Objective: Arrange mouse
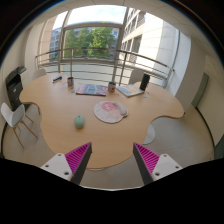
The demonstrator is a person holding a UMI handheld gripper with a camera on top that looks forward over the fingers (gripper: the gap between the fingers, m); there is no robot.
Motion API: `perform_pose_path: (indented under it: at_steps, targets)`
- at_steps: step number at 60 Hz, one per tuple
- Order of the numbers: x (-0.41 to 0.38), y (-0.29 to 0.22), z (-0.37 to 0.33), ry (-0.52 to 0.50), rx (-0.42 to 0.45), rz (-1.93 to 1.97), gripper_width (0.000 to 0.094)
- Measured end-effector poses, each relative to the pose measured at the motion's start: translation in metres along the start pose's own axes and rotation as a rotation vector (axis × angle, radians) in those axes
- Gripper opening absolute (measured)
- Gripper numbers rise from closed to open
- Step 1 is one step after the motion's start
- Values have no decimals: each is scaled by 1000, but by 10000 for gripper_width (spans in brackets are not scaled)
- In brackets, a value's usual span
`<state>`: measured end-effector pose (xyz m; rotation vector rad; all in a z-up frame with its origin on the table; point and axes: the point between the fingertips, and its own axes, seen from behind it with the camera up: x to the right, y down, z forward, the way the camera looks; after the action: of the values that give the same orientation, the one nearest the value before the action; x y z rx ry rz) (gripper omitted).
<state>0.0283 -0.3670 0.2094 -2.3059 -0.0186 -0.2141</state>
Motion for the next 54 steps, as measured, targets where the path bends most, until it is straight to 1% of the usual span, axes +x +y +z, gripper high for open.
perform_pose_path:
  at_steps: [9,13,18,23,31,42,47,54]
  targets:
    - [-12,25,-2,29,-27,18,847]
    - [-25,40,7,27,-47,26,846]
    - [-55,58,18,9,-70,38,846]
    - [-93,67,38,-41,-90,41,850]
    - [-137,54,93,-97,-62,23,850]
    - [-187,9,197,-176,-5,15,850]
    - [-200,-10,242,-190,17,8,848]
    - [-215,-24,291,-210,22,3,809]
